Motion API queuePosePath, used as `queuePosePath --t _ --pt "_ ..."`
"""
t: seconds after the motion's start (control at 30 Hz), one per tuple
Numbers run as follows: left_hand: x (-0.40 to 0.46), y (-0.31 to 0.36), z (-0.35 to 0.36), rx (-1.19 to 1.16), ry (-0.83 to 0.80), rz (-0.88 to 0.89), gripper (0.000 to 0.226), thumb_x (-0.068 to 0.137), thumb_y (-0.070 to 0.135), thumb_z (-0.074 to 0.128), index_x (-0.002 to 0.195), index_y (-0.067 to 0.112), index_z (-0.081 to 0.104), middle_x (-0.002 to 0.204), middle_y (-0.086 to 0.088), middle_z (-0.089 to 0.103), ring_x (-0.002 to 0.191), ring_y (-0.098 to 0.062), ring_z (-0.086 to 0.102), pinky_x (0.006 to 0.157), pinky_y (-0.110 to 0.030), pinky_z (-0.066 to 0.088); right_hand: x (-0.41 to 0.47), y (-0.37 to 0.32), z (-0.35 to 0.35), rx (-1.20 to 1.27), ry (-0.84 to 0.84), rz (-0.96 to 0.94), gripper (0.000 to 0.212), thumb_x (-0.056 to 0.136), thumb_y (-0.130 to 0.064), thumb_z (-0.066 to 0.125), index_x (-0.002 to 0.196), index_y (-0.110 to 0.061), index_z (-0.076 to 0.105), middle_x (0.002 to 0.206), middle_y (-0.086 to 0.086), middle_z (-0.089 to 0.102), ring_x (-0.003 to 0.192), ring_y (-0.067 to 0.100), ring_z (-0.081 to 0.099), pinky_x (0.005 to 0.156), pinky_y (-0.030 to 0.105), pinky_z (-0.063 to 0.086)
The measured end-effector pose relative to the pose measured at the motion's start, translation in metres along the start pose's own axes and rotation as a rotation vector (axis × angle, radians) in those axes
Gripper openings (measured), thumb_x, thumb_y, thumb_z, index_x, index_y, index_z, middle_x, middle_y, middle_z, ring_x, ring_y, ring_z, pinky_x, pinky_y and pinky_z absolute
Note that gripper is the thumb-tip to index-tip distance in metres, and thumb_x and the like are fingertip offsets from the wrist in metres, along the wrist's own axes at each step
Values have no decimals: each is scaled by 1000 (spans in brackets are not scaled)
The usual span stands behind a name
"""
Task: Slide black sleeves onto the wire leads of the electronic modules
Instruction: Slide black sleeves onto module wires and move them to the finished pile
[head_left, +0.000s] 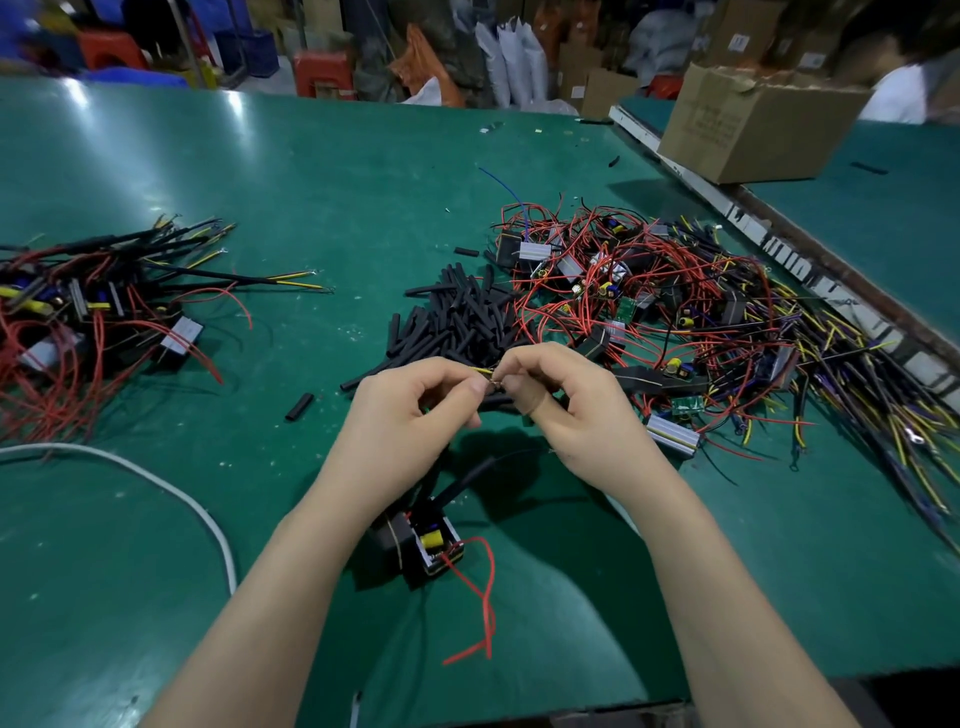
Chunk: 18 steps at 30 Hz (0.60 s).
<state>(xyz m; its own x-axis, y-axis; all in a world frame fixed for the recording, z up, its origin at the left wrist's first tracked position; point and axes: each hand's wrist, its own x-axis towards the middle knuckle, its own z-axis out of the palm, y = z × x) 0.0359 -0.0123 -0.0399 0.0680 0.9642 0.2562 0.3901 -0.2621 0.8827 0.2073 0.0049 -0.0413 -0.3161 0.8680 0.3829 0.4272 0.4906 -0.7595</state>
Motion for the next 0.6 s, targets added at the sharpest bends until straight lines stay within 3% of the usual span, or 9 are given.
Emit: queuePosePath --t 0.2,0.3,0.37,0.5,0.6 --pt "2 2 0 -150 -114 -103 23 93 19 56 74 24 68 64 6 66 60 -9 47 57 -19 38 -2 0 -2 -40 12 -51 19 94 -1 56 93 -16 67 87 6 59 82 15 55 77 23 43" --pt "1 1 1 -136 -115 -81 15 90 22 61 77 26 68 62 11 65 51 2 46 52 -11 35 -2 1 -2 -74 34 -78 25 89 9 56 92 -12 68 88 1 57 81 5 53 75 13 39" --pt "0 -1 2 -65 -87 -10 9 88 20 65 81 26 69 62 16 64 53 5 49 55 -9 36 -1 2 -2 -96 48 -81 23 89 8 57 93 -11 69 88 -2 56 80 4 53 75 13 39" --pt "-1 -2 2 224 95 281 7 86 20 65 85 17 72 72 11 65 67 -4 55 66 -19 44 0 3 2 -105 43 -40 12 95 -10 56 97 -13 67 85 -1 60 78 12 55 73 28 45" --pt "-2 -2 3 333 201 396 9 84 17 63 80 13 71 72 6 65 65 -12 55 65 -28 45 -1 3 4 -65 -4 -6 14 97 -20 53 98 -15 66 80 -16 59 74 5 54 70 22 44"
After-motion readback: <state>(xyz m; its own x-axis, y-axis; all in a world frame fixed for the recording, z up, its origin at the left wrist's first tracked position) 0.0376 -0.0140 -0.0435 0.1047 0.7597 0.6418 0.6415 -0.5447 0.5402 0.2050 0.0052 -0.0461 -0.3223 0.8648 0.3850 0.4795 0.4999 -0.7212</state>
